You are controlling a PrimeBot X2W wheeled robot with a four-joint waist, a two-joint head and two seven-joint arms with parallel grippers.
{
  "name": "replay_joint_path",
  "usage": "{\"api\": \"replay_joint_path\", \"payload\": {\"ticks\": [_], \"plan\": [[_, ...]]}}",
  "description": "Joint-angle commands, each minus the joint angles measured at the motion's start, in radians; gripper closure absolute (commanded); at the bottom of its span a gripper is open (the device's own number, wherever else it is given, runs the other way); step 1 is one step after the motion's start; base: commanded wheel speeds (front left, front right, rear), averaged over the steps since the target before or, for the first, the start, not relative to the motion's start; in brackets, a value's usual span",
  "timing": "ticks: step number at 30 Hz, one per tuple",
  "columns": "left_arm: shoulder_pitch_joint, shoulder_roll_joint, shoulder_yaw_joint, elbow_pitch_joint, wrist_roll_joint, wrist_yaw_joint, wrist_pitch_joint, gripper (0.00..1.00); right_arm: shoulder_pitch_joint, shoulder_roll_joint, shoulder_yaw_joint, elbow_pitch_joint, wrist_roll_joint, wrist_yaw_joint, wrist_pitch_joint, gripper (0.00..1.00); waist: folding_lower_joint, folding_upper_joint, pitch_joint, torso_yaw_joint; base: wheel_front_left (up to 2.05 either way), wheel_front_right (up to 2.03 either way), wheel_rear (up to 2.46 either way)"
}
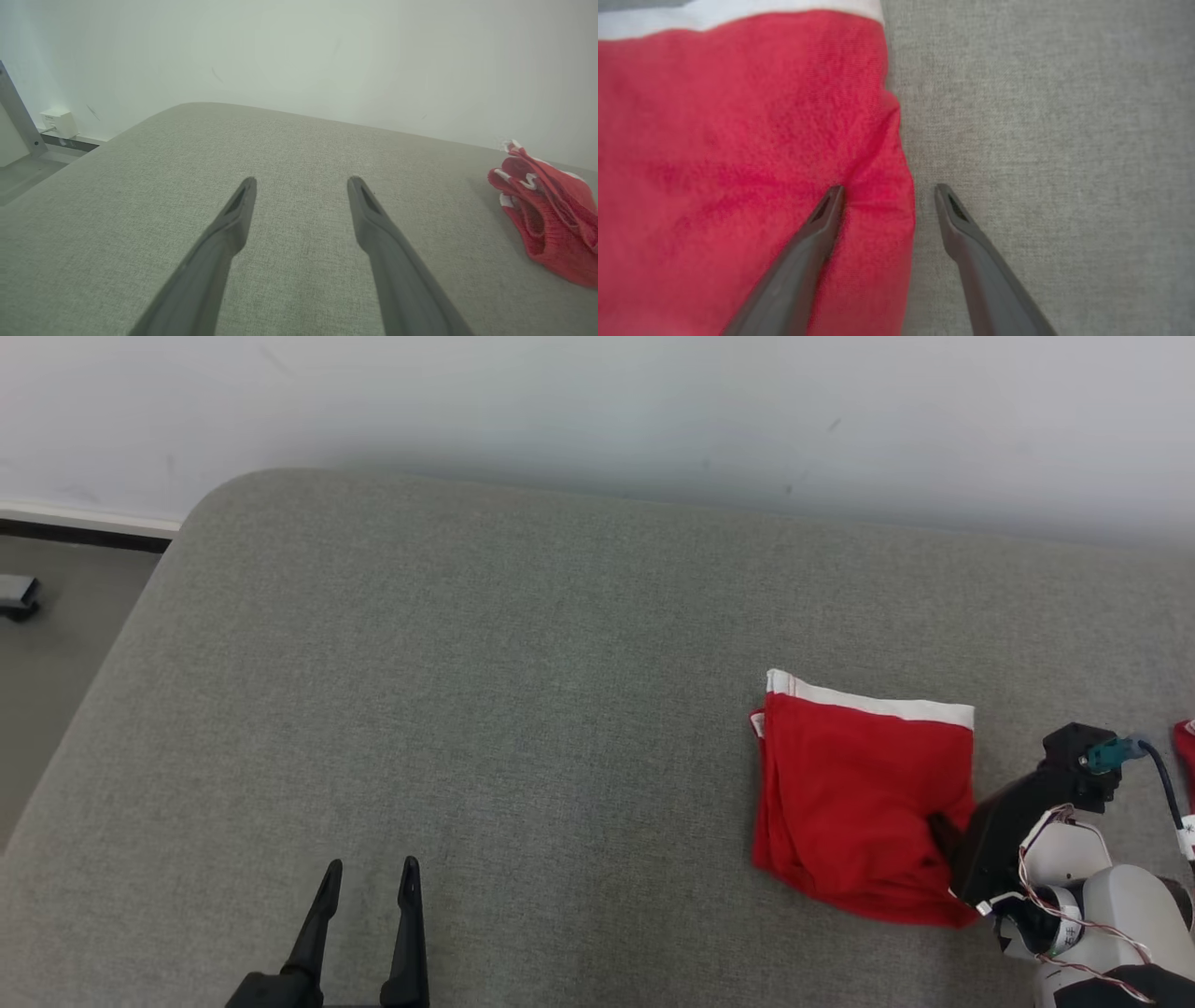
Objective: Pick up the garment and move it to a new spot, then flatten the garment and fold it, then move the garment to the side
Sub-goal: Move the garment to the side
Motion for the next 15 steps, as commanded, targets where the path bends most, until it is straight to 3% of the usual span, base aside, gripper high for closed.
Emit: {"api": "replay_joint_path", "payload": {"ticks": [1,8,9,11,15], "plan": [[-0.015,0.0,-0.004,-0.004,-0.006,0.002,-0.003,0.0,0.005,0.006,-0.012,0.01,-0.007,-0.002,0.017,0.0,-0.0002,-0.0001,0.017,0.018,0.0,0.0,0.0],[-0.022,0.001,-0.017,-0.001,-0.011,0.002,-0.003,0.0,0.035,0.015,-0.018,0.052,-0.005,-0.002,0.051,0.03,-0.0002,-0.0001,0.019,0.025,0.0,0.0,0.0],[-0.025,0.001,-0.017,-0.001,-0.01,0.001,-0.003,0.0,0.038,0.018,-0.008,0.059,0.003,-0.002,0.056,0.44,-0.0002,-0.0001,0.019,0.024,0.0,0.0,0.0],[-0.031,0.001,-0.018,-0.003,-0.01,0.0,-0.003,0.0,0.038,0.02,0.008,0.063,0.009,-0.002,0.058,1.0,-0.0002,-0.0001,0.022,0.022,0.0,0.0,0.0],[-0.036,0.001,-0.018,-0.007,-0.011,0.002,-0.003,0.0,0.039,0.015,0.035,0.057,-0.005,-0.002,0.064,1.0,-0.0002,-0.0001,0.028,0.018,0.0,0.0,0.0]]}}
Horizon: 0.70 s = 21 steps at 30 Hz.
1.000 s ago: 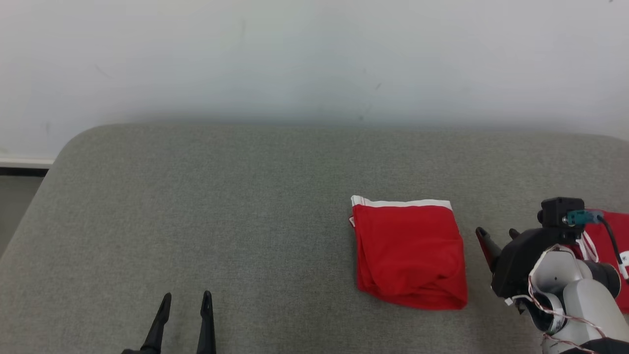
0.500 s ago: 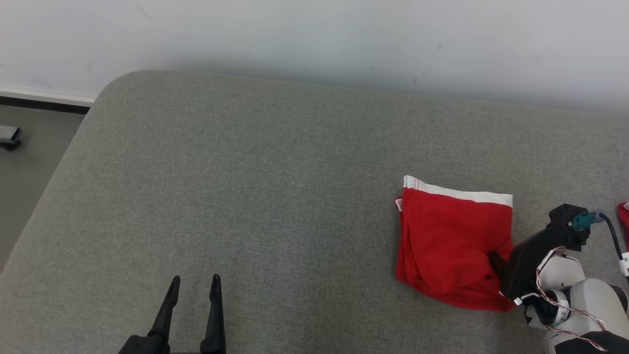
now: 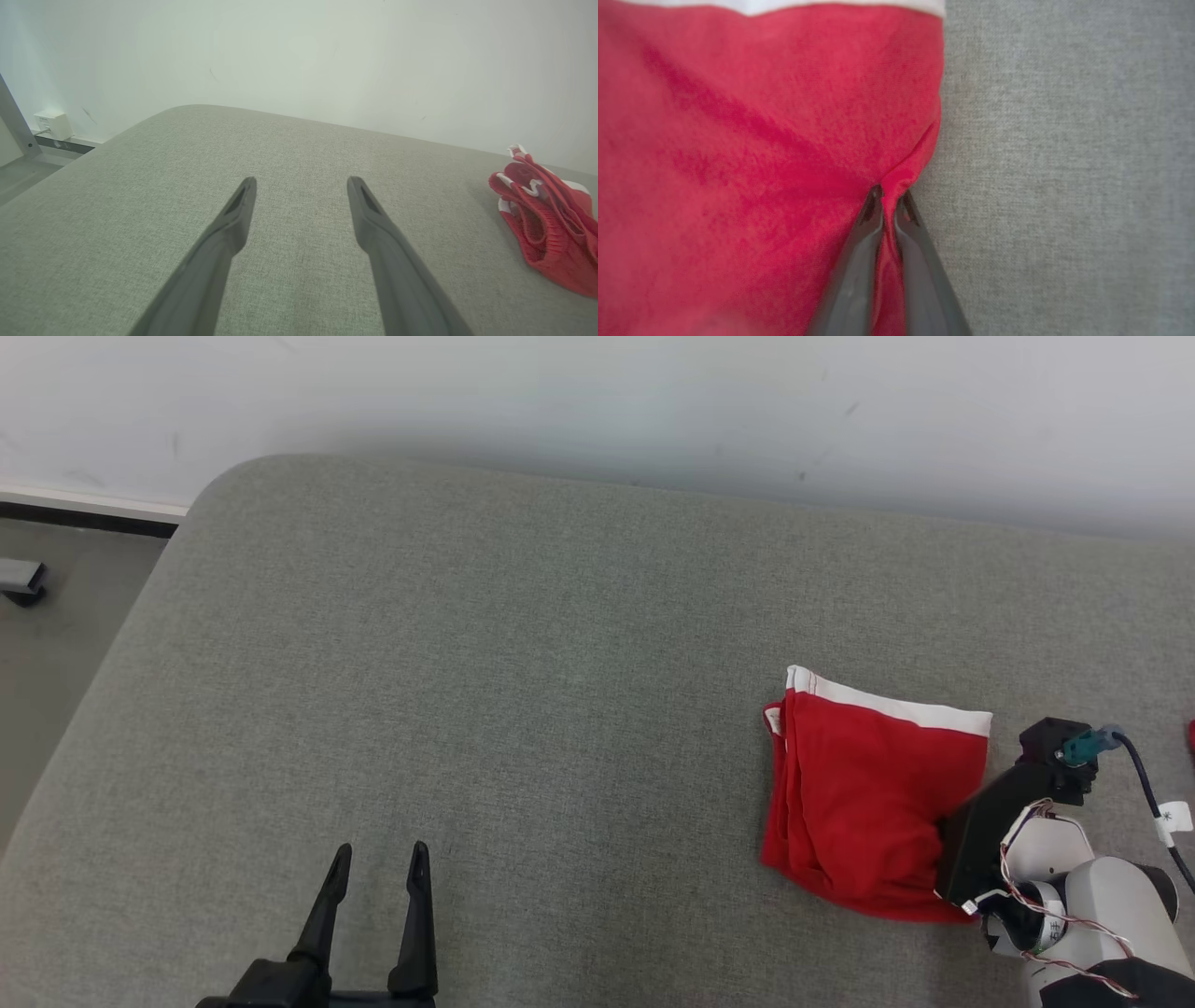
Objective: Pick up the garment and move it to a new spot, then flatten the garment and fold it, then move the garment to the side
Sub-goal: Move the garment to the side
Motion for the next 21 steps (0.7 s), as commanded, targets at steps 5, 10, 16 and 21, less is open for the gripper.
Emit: {"api": "replay_joint_path", "payload": {"ticks": [5,10,16,21], "plan": [[-0.013,0.001,0.008,-0.009,-0.005,0.003,-0.003,0.0,0.001,-0.02,0.093,-0.021,-0.044,-0.002,0.023,1.0,0.0,0.0001,0.007,-0.021,0.0,0.0,0.0],[-0.002,0.001,0.028,-0.029,-0.012,0.014,-0.003,0.0,-0.051,-0.115,0.248,-0.107,-0.014,-0.002,0.06,1.0,0.0,0.0001,0.007,-0.067,0.0,0.0,0.0],[-0.002,0.001,0.063,-0.064,-0.023,0.009,-0.003,0.0,-0.115,-0.25,0.437,-0.23,0.061,-0.002,0.125,1.0,0.0,0.0001,0.021,-0.169,0.0,0.0,0.0],[-0.032,0.001,0.068,-0.081,-0.018,0.003,-0.003,0.0,-0.143,-0.335,0.493,-0.305,0.12,-0.002,0.158,1.0,0.0,0.0001,0.042,-0.253,0.0,0.0,0.0]]}}
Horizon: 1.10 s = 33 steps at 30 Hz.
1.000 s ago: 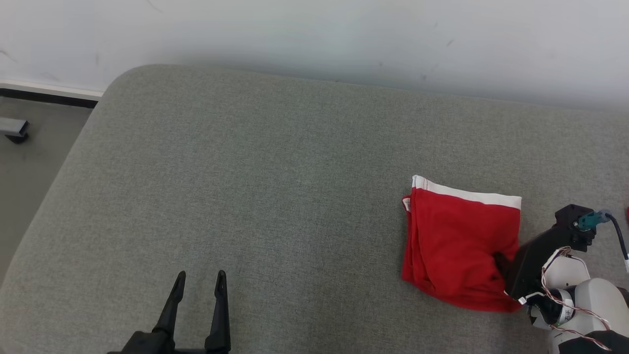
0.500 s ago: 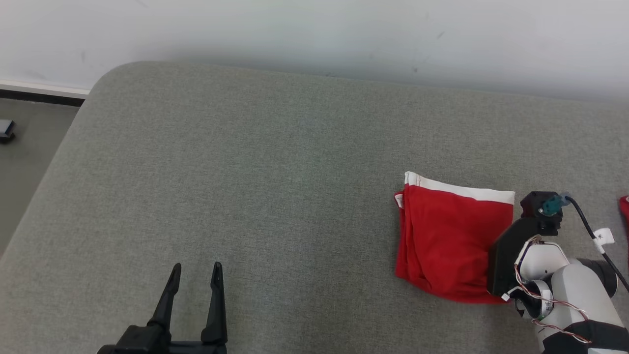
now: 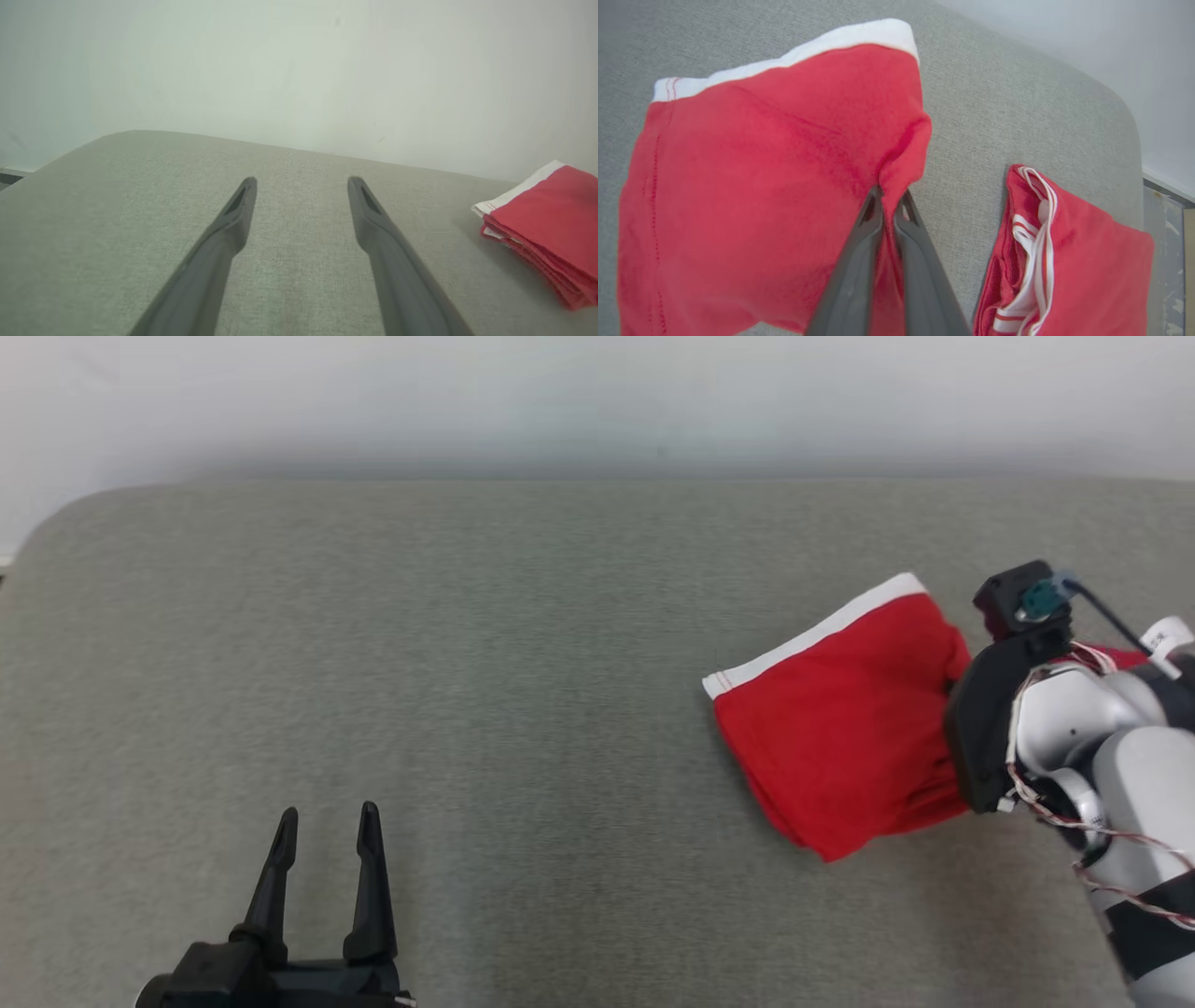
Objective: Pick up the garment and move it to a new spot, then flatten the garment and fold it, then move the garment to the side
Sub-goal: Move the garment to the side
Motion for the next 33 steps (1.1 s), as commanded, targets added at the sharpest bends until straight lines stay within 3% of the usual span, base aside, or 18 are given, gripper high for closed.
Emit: {"api": "replay_joint_path", "payload": {"ticks": [1,9,15,22,33], "plan": [[-0.023,0.001,-0.001,-0.007,0.003,0.002,-0.003,0.0,-0.013,-0.026,0.003,-0.019,0.018,-0.002,0.006,1.0,-0.0001,-0.0001,0.028,-0.091,0.0,0.0,0.0],[-0.053,0.001,0.006,-0.008,0.032,-0.013,-0.003,0.0,-0.055,-0.097,0.004,-0.047,0.044,-0.002,-0.025,1.0,-0.0001,-0.0001,0.078,-0.198,0.0,0.0,0.0],[-0.081,0.001,0.015,-0.004,0.063,-0.031,-0.003,0.0,-0.092,-0.142,-0.014,-0.017,0.028,-0.002,-0.058,1.0,-0.0001,-0.0001,0.12,-0.23,0.0,0.0,0.0],[-0.116,0.002,0.027,-0.011,0.099,-0.053,-0.003,0.0,-0.143,-0.181,-0.04,0.091,-0.001,-0.002,-0.158,1.0,-0.0001,-0.0001,0.184,-0.238,0.0,0.0,0.0],[-0.161,0.007,0.021,-0.025,0.131,-0.083,-0.003,0.0,-0.146,-0.249,-0.089,0.274,-0.117,-0.002,-0.325,1.0,-0.0001,-0.0001,0.254,-0.196,0.0,0.0,0.0]]}}
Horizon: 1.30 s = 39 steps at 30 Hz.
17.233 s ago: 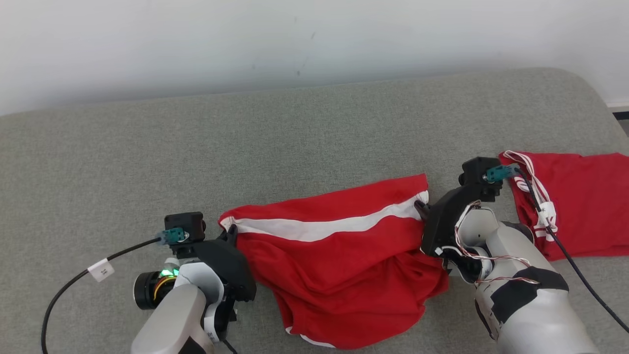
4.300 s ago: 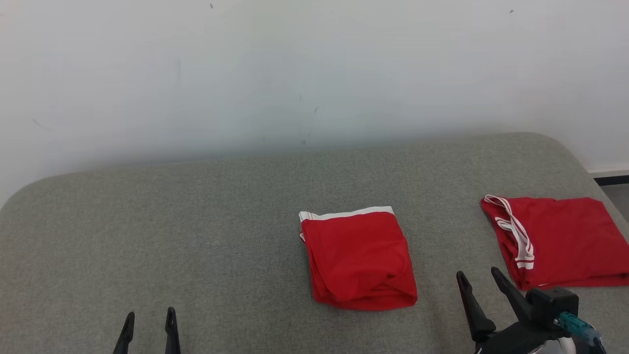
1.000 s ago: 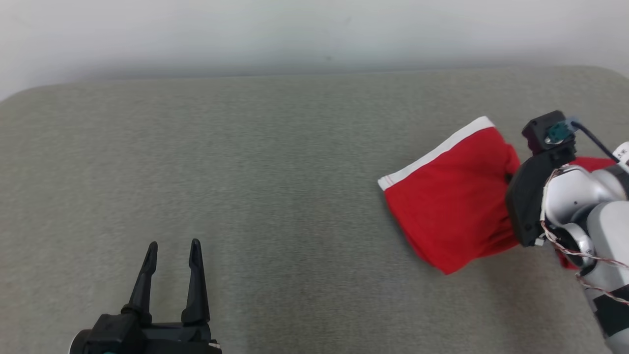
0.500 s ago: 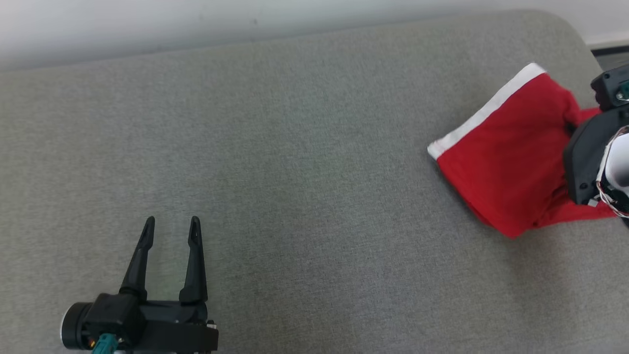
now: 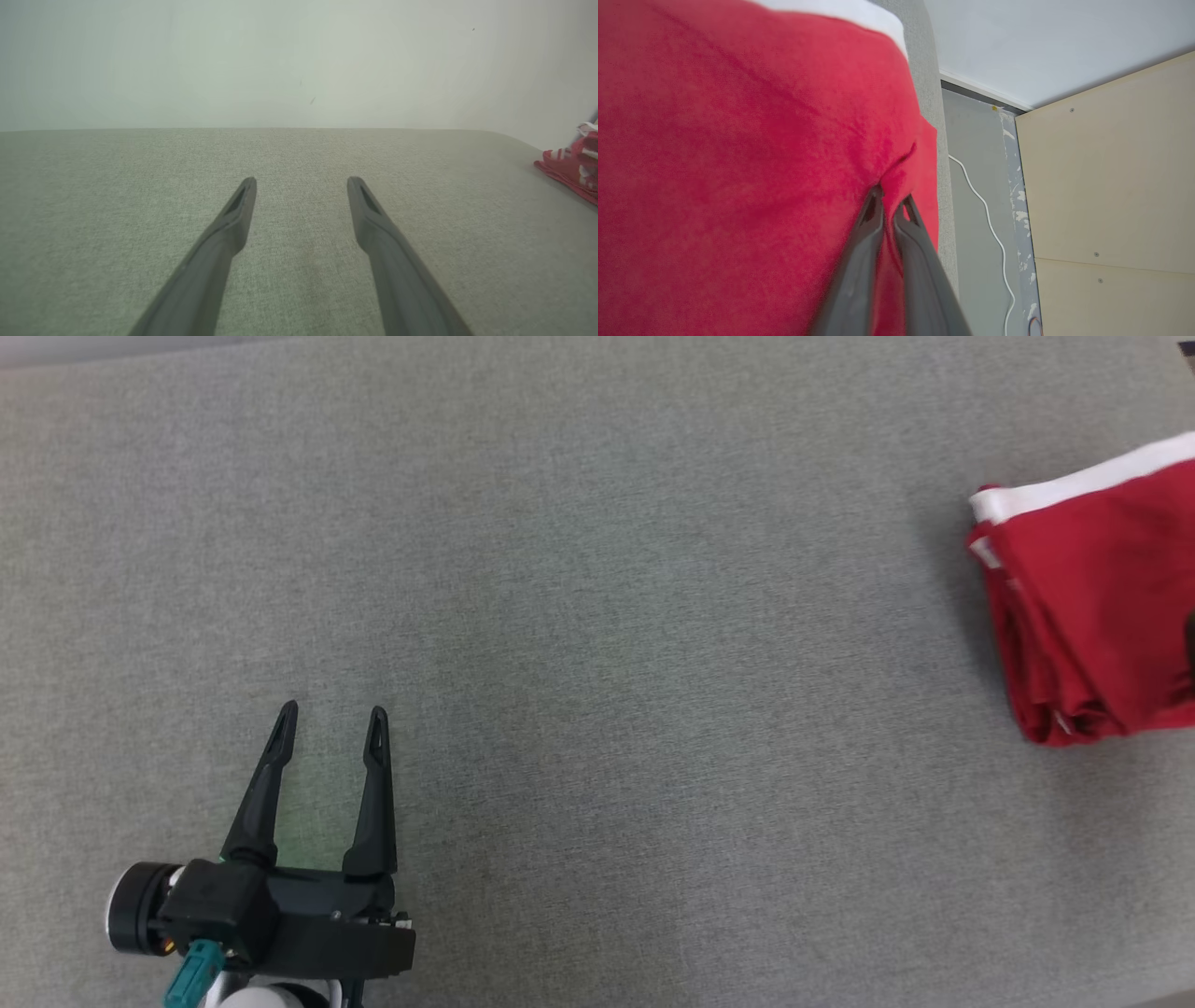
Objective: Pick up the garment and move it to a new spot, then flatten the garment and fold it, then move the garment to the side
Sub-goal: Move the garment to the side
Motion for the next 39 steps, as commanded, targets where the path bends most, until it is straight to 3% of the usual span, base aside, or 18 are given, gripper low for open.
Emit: {"api": "replay_joint_path", "payload": {"ticks": [1,11,12,13,19,27,39], "plan": [[-0.018,0.005,-0.001,-0.004,0.006,-0.005,-0.003,0.0,0.013,-0.013,-0.01,0.017,-0.01,-0.002,-0.012,1.0,-0.0001,-0.0001,0.018,0.017,0.0,0.0,0.0],[-0.023,0.009,-0.013,-0.01,0.02,-0.012,-0.003,0.0,0.051,0.004,-0.122,0.142,-0.088,-0.002,-0.093,1.0,-0.0001,-0.0001,0.018,0.047,0.0,0.0,0.0],[-0.02,0.009,-0.014,-0.008,0.02,-0.013,-0.003,0.0,0.053,0.013,-0.134,0.154,-0.093,-0.002,-0.102,0.78,-0.0001,-0.0001,0.011,0.048,0.0,0.0,0.0],[-0.016,0.009,-0.014,-0.008,0.021,-0.013,-0.003,0.0,0.055,0.026,-0.145,0.16,-0.094,-0.002,-0.115,0.0,-0.0001,-0.0001,0.004,0.049,0.0,0.0,0.0],[0.023,0.004,-0.007,-0.004,-0.019,-0.016,-0.003,0.0,0.085,0.103,-0.228,0.167,-0.08,-0.002,-0.211,0.0,-0.0001,-0.0001,-0.074,0.048,0.0,0.0,0.0],[0.105,-0.001,0.019,0.008,-0.045,-0.013,-0.003,0.0,0.2,0.202,-0.281,0.079,-0.038,-0.002,-0.352,0.0,-0.0001,-0.0001,-0.213,0.036,0.0,0.0,0.0],[0.246,-0.002,0.055,0.019,-0.098,0.036,-0.003,0.0,0.452,0.322,-0.201,-0.173,0.085,-0.002,-0.488,0.0,-0.0001,-0.0001,-0.392,0.022,0.0,0.0,0.0]]}}
